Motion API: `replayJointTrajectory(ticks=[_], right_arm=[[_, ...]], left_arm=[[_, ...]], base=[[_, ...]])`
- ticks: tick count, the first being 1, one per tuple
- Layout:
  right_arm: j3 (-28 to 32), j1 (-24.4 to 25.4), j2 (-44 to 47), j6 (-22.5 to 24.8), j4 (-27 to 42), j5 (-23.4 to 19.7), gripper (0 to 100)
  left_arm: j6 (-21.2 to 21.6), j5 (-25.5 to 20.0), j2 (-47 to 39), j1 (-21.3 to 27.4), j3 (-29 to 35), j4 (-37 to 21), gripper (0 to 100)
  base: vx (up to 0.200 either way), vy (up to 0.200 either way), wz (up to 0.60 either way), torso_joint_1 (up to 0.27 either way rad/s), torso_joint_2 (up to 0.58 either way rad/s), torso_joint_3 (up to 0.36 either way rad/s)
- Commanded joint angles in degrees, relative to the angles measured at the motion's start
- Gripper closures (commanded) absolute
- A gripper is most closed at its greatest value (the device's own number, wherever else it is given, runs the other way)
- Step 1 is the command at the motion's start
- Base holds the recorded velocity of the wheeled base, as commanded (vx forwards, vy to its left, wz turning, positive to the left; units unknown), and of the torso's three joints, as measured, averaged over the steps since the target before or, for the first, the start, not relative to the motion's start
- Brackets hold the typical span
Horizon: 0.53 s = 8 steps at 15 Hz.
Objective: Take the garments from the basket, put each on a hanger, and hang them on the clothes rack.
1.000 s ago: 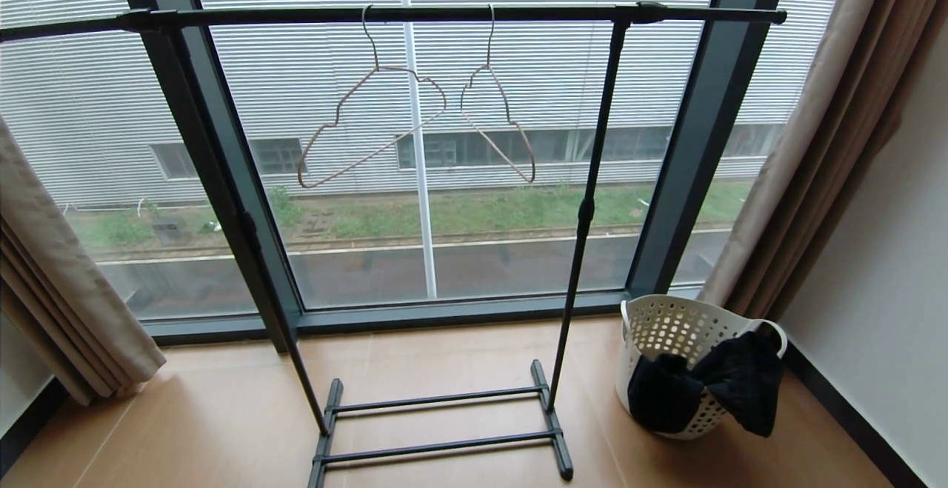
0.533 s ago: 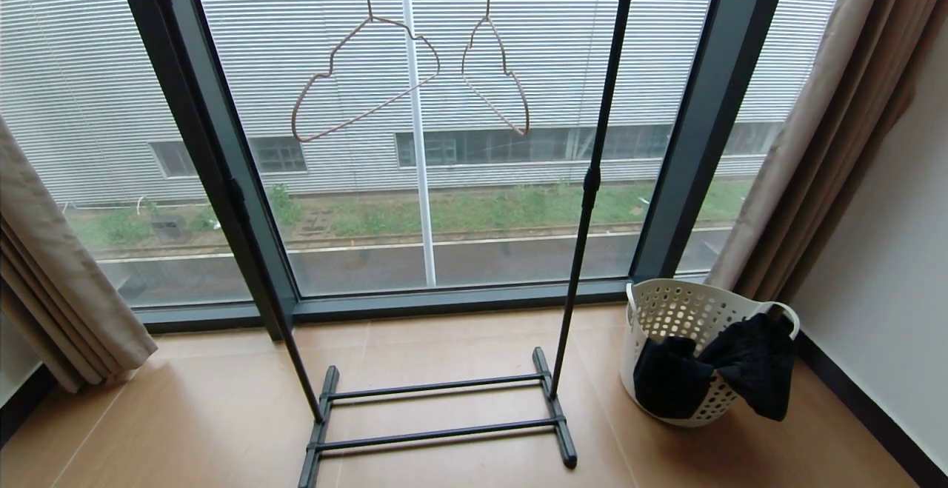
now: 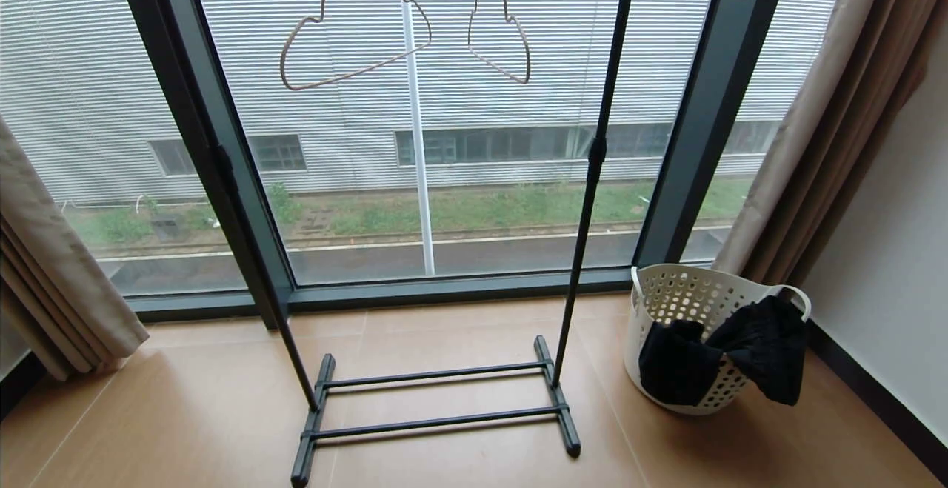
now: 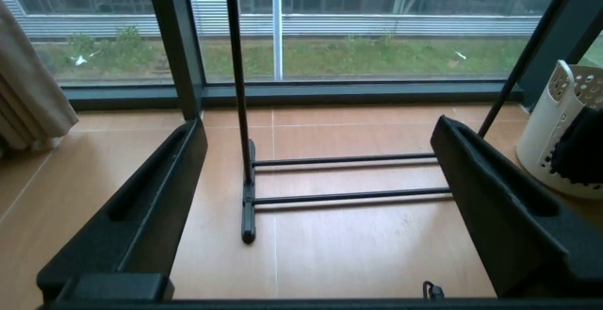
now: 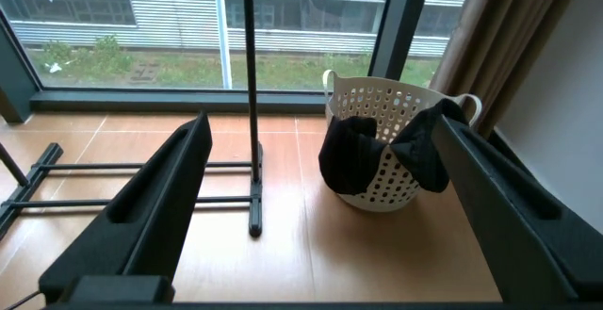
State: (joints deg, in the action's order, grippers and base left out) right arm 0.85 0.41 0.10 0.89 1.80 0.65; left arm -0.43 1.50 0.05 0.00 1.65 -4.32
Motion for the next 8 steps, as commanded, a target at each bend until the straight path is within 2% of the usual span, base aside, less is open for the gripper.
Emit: replayJointTrajectory(ticks=[1, 6, 8], right_arm=[[-0.1, 0.0, 0.0, 0.2, 0.1, -0.1, 0], [0.0, 0.0, 0.0, -0.1, 0.0, -0.2, 0], [0.0, 0.0, -0.1, -0.1, 0.1, -0.3, 0]], left_arm=[[0.0, 0.0, 0.0, 0.0, -0.1, 0.0, 0], [0.2, 0.0, 0.0, 0.0, -0.1, 0.0, 0], [0.1, 0.0, 0.0, 0.0, -0.1, 0.0, 0]], base=[[0.2, 0.0, 0.0, -0.017, 0.06, 0.041], [0.2, 0.0, 0.0, -0.005, 0.02, 0.01], [0.2, 0.0, -0.6, 0.002, 0.0, 0.007]])
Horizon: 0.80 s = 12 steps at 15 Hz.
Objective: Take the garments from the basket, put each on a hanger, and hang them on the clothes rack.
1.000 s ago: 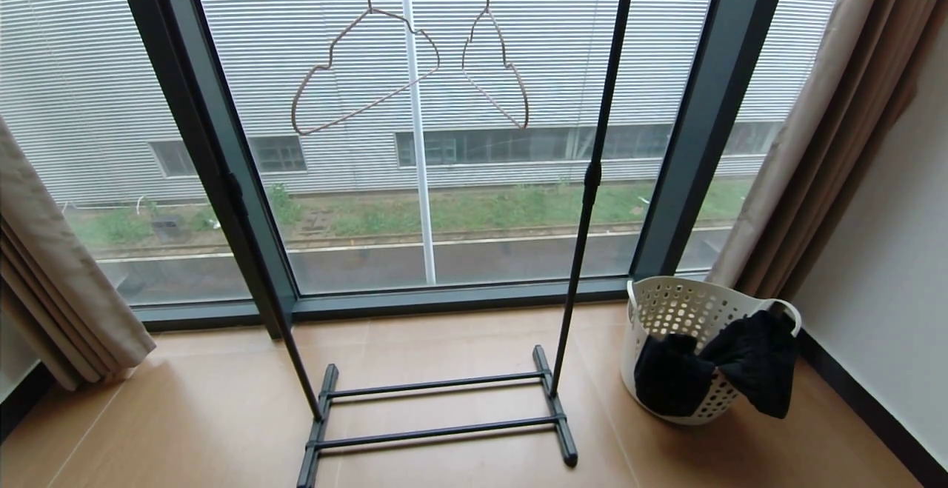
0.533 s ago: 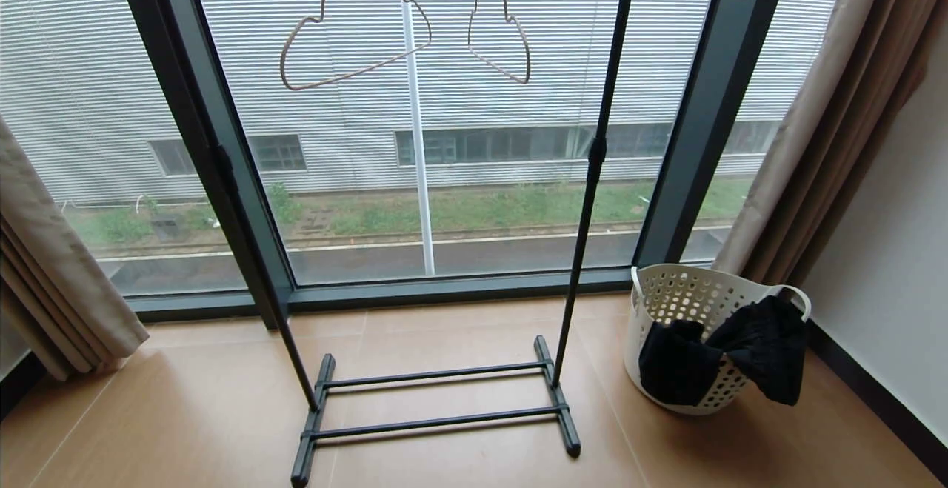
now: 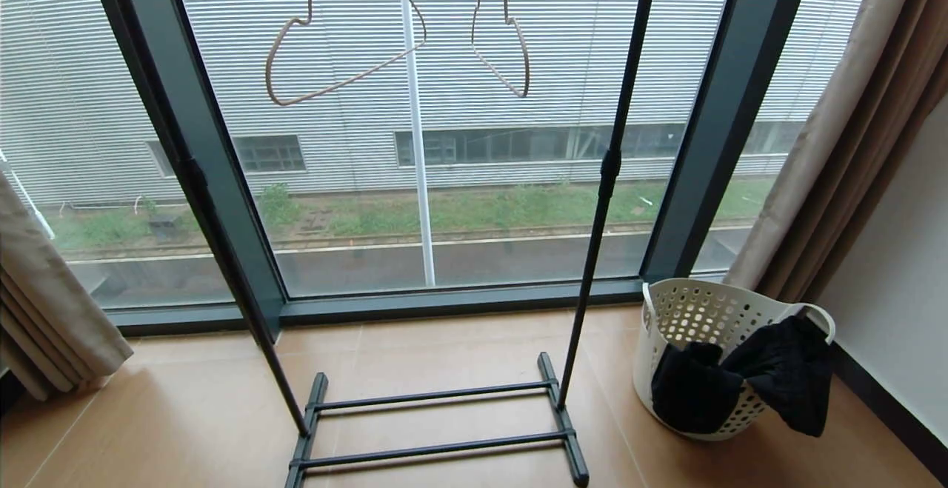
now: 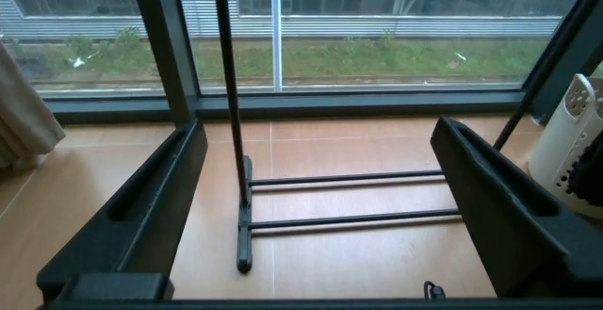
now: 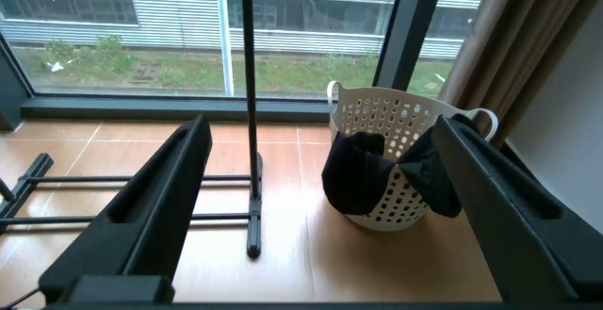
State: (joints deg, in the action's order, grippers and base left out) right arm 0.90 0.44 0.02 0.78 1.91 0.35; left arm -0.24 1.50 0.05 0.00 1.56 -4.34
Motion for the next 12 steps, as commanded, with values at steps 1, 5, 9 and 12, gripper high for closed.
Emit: replayJointTrajectory(ticks=[1, 5, 9, 12], right_arm=[[0.0, 0.0, 0.0, 0.0, 0.0, 0.0, 0], [0.0, 0.0, 0.0, 0.0, 0.0, 0.0, 0], [0.0, 0.0, 0.0, 0.0, 0.1, 0.0, 0], [0.0, 0.0, 0.0, 0.0, 0.1, 0.0, 0]], left_arm=[[-0.1, 0.0, 0.0, 0.0, 0.0, 0.0, 0], [0.0, 0.0, 0.0, 0.0, 0.0, -0.1, 0], [-0.1, 0.0, 0.0, 0.0, 0.0, -0.1, 0], [0.0, 0.1, 0.0, 0.0, 0.0, -0.1, 0]], base=[[0.2, 0.0, -0.6, -0.007, 0.0, 0.002], [0.0, 0.0, -0.45, 0.004, 0.0, 0.002], [0.0, 0.0, 0.0, 0.0, 0.0, 0.0], [0.0, -0.133, 0.0, -0.003, 0.0, 0.0]])
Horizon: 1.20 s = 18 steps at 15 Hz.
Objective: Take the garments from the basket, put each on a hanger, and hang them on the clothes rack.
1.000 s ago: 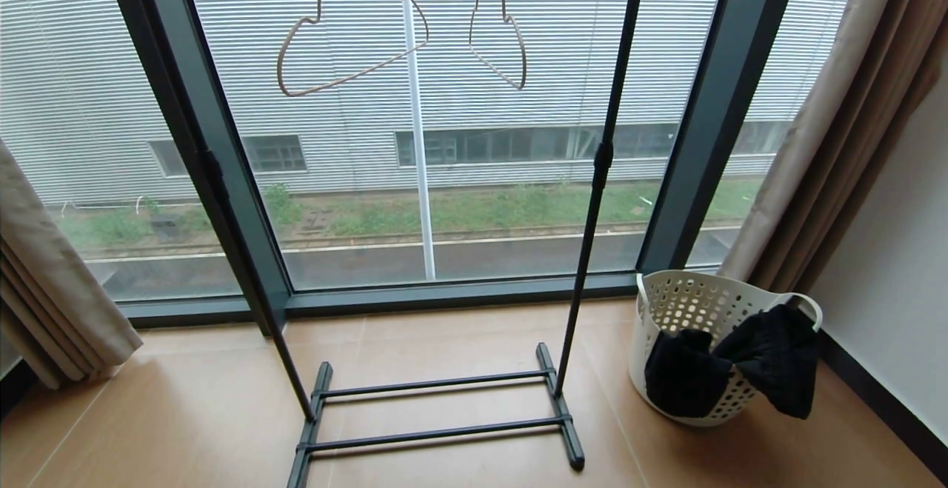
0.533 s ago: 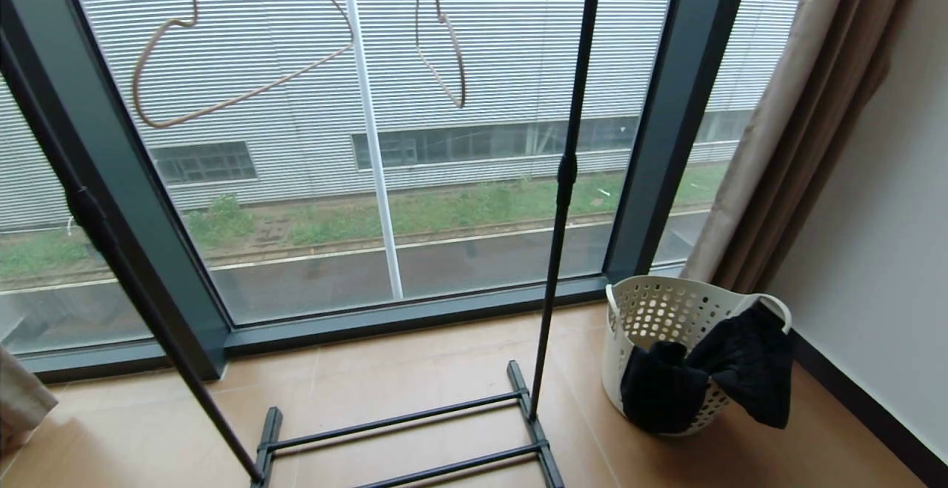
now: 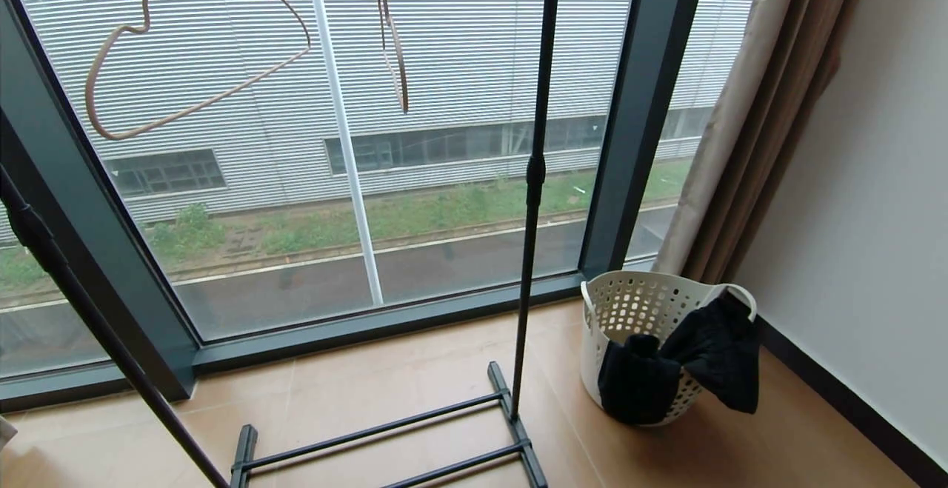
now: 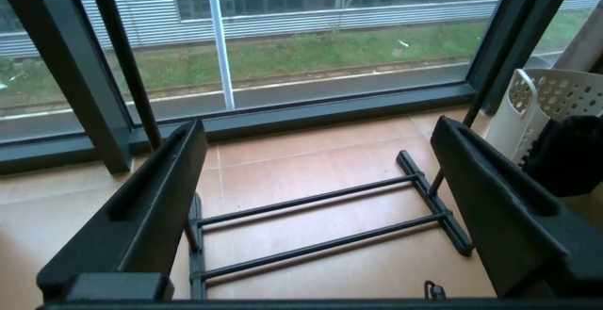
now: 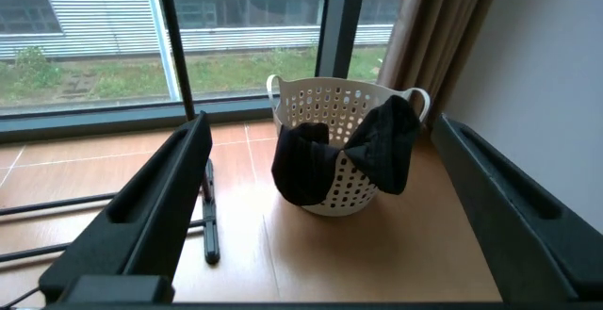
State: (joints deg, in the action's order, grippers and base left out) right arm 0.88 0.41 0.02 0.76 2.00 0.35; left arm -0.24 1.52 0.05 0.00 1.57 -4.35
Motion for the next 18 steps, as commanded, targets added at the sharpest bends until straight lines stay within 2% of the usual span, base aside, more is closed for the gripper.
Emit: replayJointTrajectory(ticks=[1, 13, 15, 18], right_arm=[[0.0, 0.0, 0.0, 0.0, 0.0, 0.0, 0], [0.0, 0.0, 0.0, 0.0, 0.0, 0.0, 0], [0.0, 0.0, 0.0, 0.0, 0.0, 0.0, 0], [0.0, 0.0, 0.0, 0.0, 0.0, 0.0, 0]], left_arm=[[0.0, 0.1, 0.0, 0.0, 0.0, 0.0, 0], [0.0, 0.1, 0.0, 0.0, 0.0, 0.0, 0], [0.0, 0.1, 0.0, 0.0, -0.1, 0.0, 0], [0.1, 0.1, 0.0, 0.0, -0.1, 0.0, 0]], base=[[0.0, -0.2, 0.0, -0.002, 0.0, 0.002], [0.0, -0.2, 0.0, 0.002, 0.0, 0.002], [0.2, -0.2, 0.0, 0.0, 0.0, 0.005], [0.2, 0.0, 0.0, 0.002, 0.0, 0.004]])
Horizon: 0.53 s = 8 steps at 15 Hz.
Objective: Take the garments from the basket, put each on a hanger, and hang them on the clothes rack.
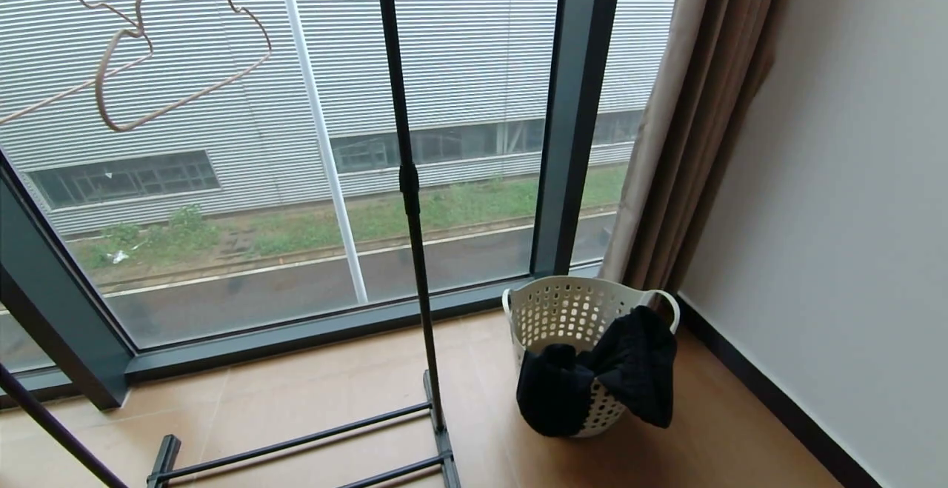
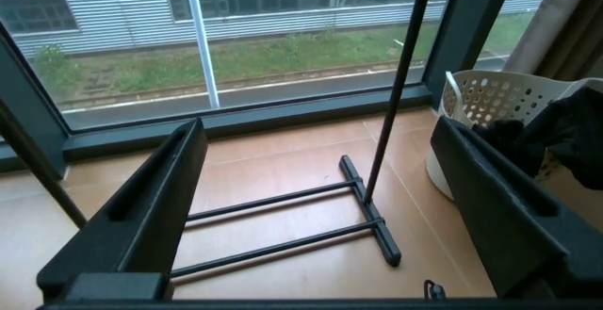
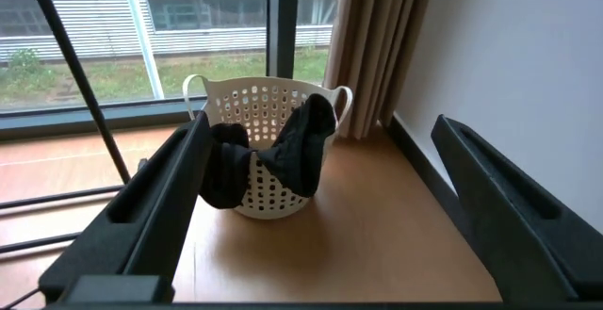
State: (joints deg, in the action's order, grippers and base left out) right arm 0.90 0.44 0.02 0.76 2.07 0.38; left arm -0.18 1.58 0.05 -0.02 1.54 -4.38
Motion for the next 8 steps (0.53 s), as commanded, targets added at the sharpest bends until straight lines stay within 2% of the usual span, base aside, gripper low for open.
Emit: replayJointTrajectory(ticks=[1, 3, 4, 7, 8], right_arm=[[0.0, 0.0, 0.0, 0.0, -0.1, 0.0, 0], [0.0, 0.0, 0.0, 0.0, -0.1, 0.0, 0], [0.0, 0.0, 0.0, 0.0, -0.1, 0.0, 0], [0.0, 0.0, 0.0, 0.0, -0.1, 0.0, 0], [0.0, 0.0, 0.0, 0.0, -0.1, 0.0, 0]], left_arm=[[-0.1, 0.1, 0.0, 0.0, 0.0, 0.0, 0], [-0.1, 0.1, 0.0, 0.0, 0.0, 0.0, 0], [-0.1, 0.1, 0.0, 0.0, 0.0, 0.0, 0], [-0.1, 0.1, 0.0, 0.0, 0.0, 0.0, 0], [-0.1, 0.1, 0.0, 0.0, 0.0, 0.0, 0]], base=[[0.2, 0.0, 0.0, 0.002, 0.0, -0.007], [0.2, 0.0, 0.0, 0.005, 0.0, 0.0], [0.2, -0.2, 0.0, 0.002, 0.0, -0.002], [0.0, -0.2, 0.0, 0.007, 0.0, 0.002], [0.0, -0.2, -0.6, 0.007, 0.0, -0.002]])
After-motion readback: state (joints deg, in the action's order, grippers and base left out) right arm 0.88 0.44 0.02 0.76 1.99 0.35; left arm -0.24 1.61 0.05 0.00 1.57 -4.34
